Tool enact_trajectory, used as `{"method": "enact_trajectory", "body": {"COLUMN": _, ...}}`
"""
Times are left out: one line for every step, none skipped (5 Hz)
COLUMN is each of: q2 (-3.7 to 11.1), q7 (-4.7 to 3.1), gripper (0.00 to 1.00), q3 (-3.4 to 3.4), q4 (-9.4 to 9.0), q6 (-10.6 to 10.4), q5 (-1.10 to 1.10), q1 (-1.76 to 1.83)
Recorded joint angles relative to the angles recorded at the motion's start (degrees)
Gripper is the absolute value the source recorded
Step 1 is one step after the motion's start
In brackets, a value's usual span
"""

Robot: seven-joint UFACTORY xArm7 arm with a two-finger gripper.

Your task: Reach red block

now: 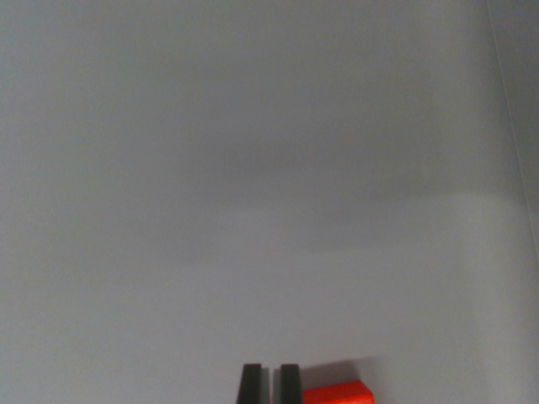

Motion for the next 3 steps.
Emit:
{"method": "enact_trajectory", "body": {"q2": 0.0, "q7": 0.0, "gripper": 0.0, "q3": 0.0, "q4": 0.0, "q6": 0.0, "q5": 0.0, "q1": 0.0}}
{"method": "enact_trajectory", "body": {"q2": 0.26, "q7": 0.16, "gripper": 0.0, "q3": -0.42, "q4": -2.07, "q6": -2.4, "q5": -0.3, "q1": -0.41}}
{"method": "enact_trajectory", "body": {"q2": 0.26, "q7": 0.16, "gripper": 0.0, "q3": -0.42, "q4": -2.07, "q6": -2.4, "q5": -0.3, "q1": -0.41}}
